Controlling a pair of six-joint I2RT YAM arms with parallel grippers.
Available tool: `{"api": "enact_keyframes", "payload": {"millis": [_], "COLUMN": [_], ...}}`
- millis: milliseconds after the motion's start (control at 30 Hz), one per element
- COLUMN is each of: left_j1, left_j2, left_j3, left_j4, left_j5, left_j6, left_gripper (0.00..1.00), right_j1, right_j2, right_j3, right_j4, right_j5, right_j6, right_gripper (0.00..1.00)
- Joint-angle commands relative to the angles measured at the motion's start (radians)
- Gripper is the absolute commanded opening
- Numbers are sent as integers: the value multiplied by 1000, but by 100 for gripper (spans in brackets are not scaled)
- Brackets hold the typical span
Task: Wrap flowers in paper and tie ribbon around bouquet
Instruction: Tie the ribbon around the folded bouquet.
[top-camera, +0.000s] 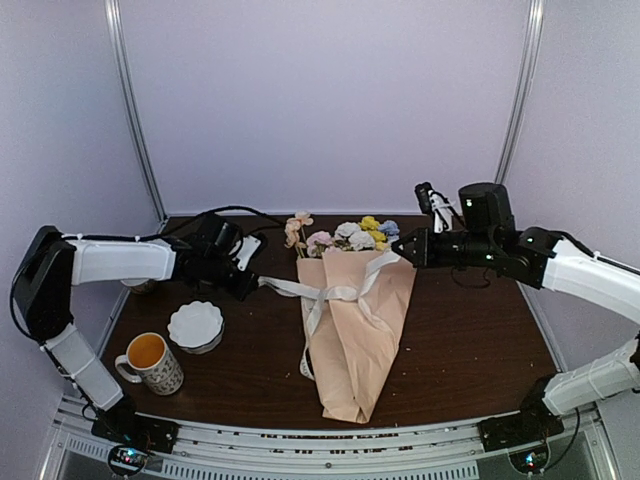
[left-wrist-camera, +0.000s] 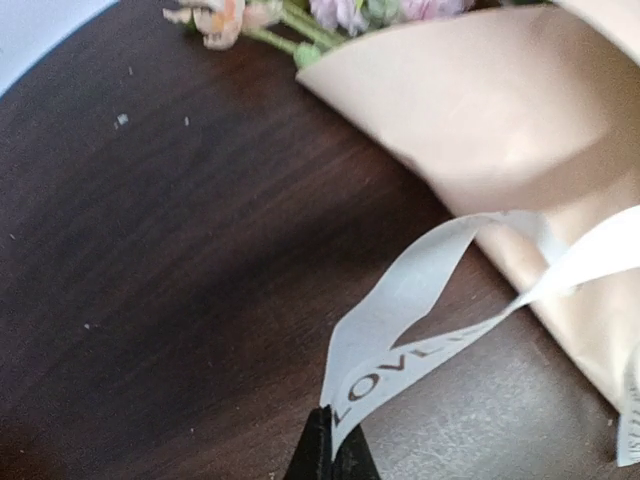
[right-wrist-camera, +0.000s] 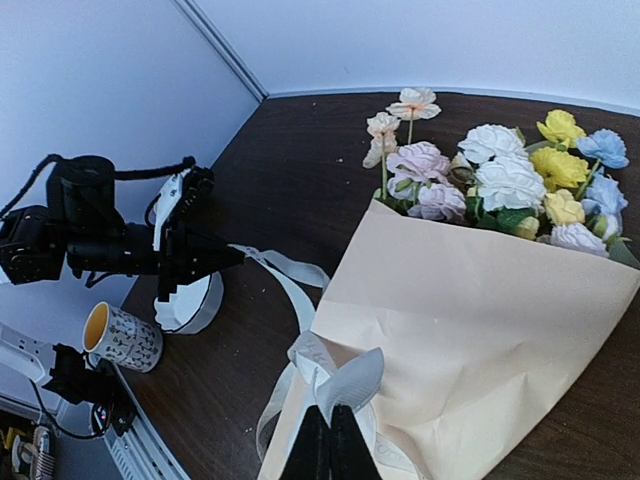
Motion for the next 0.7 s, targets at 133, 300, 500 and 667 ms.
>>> {"api": "enact_keyframes", "payload": {"millis": [133, 300, 500, 667], "left_j1": [-176, -222, -224, -224], "left_j2": [-166, -227, -244, -236], "left_j3": [91, 105, 105, 106], "left_j4": [99, 160, 169, 171], "left_j5": [-13, -17, -9, -10], "left_j6": [59, 50, 51, 46], "left_gripper": [0, 0, 0, 0], "right_j1": [131, 178, 179, 179], "right_j2": [293, 440, 470, 502], "right_j3": [373, 589, 617, 668], "right_j4": [-11, -70, -47, -67], "right_j5": [-33, -35, -35, -47], "right_j6": [-102, -137, -121, -133], "right_gripper": [0, 0, 0, 0]}}
